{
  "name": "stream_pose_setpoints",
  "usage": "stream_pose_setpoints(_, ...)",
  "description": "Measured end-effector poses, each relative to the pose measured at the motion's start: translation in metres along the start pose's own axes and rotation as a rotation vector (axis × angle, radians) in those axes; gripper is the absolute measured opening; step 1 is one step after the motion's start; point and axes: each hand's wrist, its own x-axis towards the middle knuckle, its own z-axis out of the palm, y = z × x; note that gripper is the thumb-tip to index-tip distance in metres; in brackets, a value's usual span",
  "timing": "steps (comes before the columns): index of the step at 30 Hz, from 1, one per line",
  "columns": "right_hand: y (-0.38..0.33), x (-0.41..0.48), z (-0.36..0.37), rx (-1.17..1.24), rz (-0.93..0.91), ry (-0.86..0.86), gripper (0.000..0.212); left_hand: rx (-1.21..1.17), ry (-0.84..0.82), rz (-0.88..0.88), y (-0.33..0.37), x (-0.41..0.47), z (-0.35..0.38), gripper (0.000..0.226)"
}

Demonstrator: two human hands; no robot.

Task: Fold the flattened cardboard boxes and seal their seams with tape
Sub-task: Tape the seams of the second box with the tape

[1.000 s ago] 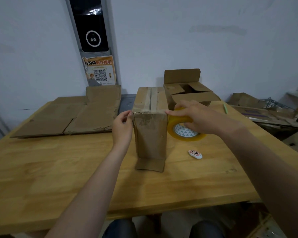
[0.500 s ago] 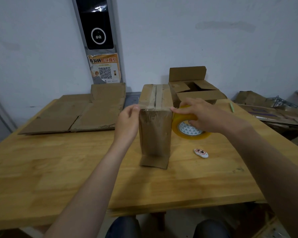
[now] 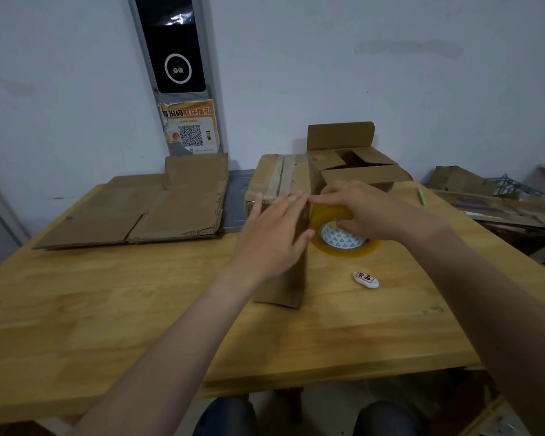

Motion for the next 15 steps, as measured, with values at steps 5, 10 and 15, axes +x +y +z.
stream_pose_setpoints(5,0.003,0.003,0.001,-0.001,0.020,-0.005,0.075,0.051,0.067,-0.038,-0.004,0.014,0.001,0.053)
stream_pose_setpoints(10,0.002,0.005,0.001,-0.002,0.018,-0.038,0.075,0.183,0.101,-0.111,-0.035,0.004,-0.001,0.054)
stream_pose_setpoints(15,0.000,0.006,0.005,0.017,0.015,-0.018,0.075,-0.030,0.149,-0.198,-0.050,-0.003,0.003,0.054)
